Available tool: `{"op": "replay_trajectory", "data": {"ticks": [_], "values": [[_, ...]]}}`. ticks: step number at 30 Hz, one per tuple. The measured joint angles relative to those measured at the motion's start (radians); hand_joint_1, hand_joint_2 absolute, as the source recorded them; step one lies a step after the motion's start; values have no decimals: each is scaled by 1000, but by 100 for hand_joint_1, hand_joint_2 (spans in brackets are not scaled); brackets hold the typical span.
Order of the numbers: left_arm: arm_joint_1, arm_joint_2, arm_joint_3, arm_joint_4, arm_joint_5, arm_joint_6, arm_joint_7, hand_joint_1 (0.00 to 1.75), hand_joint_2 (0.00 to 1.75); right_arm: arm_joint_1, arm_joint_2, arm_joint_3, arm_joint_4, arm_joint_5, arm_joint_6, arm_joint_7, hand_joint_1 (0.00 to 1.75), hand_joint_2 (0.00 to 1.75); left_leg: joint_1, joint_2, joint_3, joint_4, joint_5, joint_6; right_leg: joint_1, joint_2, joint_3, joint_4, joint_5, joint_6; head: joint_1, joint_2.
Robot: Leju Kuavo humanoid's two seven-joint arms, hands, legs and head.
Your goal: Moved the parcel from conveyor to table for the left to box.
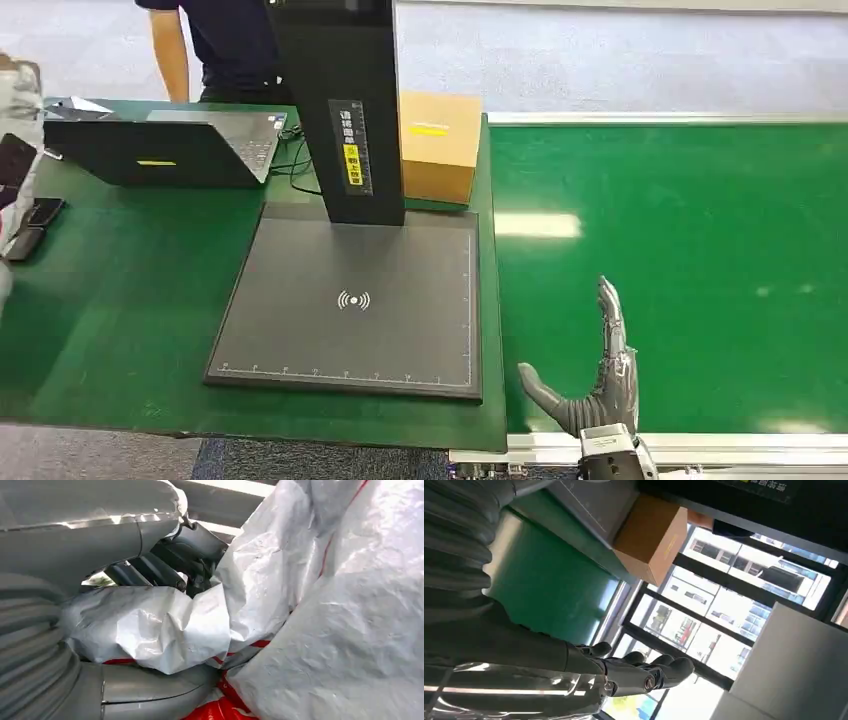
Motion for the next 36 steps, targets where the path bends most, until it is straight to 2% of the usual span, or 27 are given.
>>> {"op": "replay_trajectory", "data": {"ticks": [1,9,14,17,20,22,26,31,36], "values": [[-2,6,16,22,4,8,0,0,175,0,0,2,2,0,2,-1,0,175,0,0,0,0,0,0,0,0,0,0,0,0,0,0],[-19,26,103,141,-18,30,39,0,175,-7,0,14,18,-2,-5,-7,0,175,0,-1,-1,0,0,0,0,-2,-2,0,0,0,0,0],[-28,-5,106,152,-9,58,-59,0,175,-9,0,17,18,1,-10,-6,0,175,0,-2,-1,1,0,0,0,-3,-2,0,0,0,0,0],[11,-71,102,60,108,56,-226,0,175,-9,5,17,16,11,-22,-3,0,175,-1,-2,-1,1,0,0,-1,-3,-1,-1,0,1,0,0],[114,-155,64,-122,267,24,-340,0,175,-8,10,16,10,21,-21,4,0,175,-3,-2,-1,1,0,1,-3,-2,0,-1,0,1,-1,0],[191,-218,10,-242,336,19,-354,0,175,-8,15,15,7,25,-17,4,0,175,-3,-2,-1,1,-1,1,-3,-2,-1,-1,0,1,0,0],[338,-294,-102,-437,467,25,-426,0,175,-6,22,8,4,37,-5,4,0,175,-3,-1,-1,1,-2,2,-3,0,-1,-2,0,2,0,0],[476,-362,-182,-578,531,43,-514,0,175,-3,24,-1,-5,51,-6,7,0,175,-3,-1,-1,1,-2,1,-2,0,-1,-2,-1,2,0,0],[545,-406,-226,-661,526,50,-524,0,175,2,24,-9,-16,55,-6,10,0,175,-2,-1,-1,1,-2,1,-2,0,-1,-2,-1,2,0,0]]}}
